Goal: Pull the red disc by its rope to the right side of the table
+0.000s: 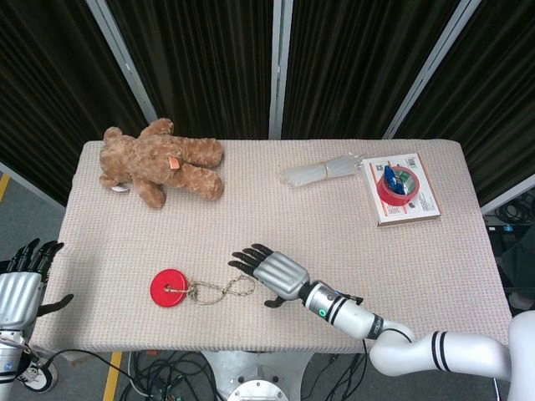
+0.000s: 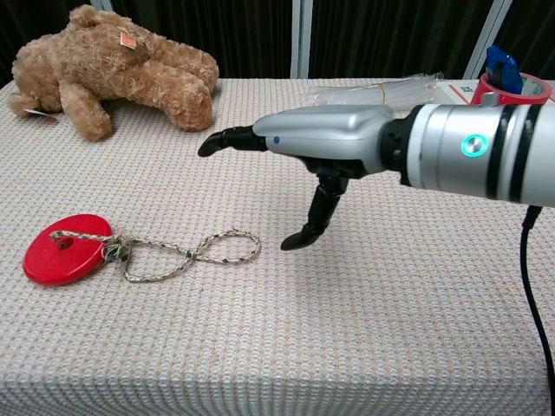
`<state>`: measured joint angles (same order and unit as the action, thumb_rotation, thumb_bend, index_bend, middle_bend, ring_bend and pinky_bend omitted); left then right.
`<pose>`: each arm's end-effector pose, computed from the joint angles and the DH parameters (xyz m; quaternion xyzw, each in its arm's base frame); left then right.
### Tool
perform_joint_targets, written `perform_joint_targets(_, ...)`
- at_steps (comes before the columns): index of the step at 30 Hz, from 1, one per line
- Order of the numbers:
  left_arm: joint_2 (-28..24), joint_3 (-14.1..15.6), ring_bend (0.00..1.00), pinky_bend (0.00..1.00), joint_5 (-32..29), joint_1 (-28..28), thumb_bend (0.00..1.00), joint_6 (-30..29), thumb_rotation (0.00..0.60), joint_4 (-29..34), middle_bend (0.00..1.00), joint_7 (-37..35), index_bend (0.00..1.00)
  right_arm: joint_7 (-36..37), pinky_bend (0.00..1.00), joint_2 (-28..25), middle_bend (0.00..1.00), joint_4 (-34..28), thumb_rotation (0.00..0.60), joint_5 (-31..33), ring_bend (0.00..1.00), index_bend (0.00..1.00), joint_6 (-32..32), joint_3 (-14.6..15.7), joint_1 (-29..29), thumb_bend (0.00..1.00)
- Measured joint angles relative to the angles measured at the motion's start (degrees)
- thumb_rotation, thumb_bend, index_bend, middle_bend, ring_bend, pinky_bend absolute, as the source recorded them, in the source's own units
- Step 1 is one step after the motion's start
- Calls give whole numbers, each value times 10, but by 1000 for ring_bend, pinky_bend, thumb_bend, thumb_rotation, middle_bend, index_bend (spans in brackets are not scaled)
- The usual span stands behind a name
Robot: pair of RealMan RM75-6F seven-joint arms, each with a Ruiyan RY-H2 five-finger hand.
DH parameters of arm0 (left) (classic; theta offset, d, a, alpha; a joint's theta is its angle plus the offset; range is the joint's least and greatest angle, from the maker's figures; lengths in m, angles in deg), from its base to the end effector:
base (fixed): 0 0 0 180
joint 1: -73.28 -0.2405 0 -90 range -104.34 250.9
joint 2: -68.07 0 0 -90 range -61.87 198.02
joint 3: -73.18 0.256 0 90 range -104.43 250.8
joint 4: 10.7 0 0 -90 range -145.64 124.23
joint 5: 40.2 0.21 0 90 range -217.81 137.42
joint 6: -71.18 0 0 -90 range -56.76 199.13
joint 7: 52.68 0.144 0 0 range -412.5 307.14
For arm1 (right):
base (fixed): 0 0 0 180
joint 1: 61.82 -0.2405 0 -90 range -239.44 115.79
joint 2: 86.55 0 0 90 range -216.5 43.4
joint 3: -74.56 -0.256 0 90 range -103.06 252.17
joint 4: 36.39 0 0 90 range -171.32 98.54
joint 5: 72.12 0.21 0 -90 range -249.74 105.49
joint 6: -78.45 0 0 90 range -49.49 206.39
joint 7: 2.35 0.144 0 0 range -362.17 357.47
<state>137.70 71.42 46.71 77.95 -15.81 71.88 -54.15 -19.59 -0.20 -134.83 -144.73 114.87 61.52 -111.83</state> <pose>-0.3333 0.1778 0.1450 -0.6017 -0.3664 -0.3812 0.5986 -0.0447 -0.2915 -0.0433 0.8537 -0.3242 0.3633 0.1845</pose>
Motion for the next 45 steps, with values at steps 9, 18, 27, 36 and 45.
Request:
perform_joint_targets(9,2,0,24,117,-3,-5,14,-2,600,-16,124,-18,132,-32,0,82,34,77,600,90,0,0,-20,3,-67,139)
perform_joint_targets(18,5,1,24,117,-5,-10,13,-4,600,-30,123,-32,133,-50,0,130,87,111,600,110,0,0,5,28,-88,158)
perform_joint_targets(27,10,0,24,117,-7,-13,13,-4,600,-43,123,-46,132,-46,0,163,166,135,600,105,0,32,28,41,-92,205)
perform_joint_targets(36,12,-1,24,117,-7,-13,13,-4,600,-52,123,-54,133,-38,0,186,263,157,600,87,0,140,45,46,-93,259)
perform_joint_targets(45,14,-1,24,117,-8,-15,13,-2,600,-58,123,-60,132,-39,0,199,371,175,600,73,0,274,60,50,-90,302)
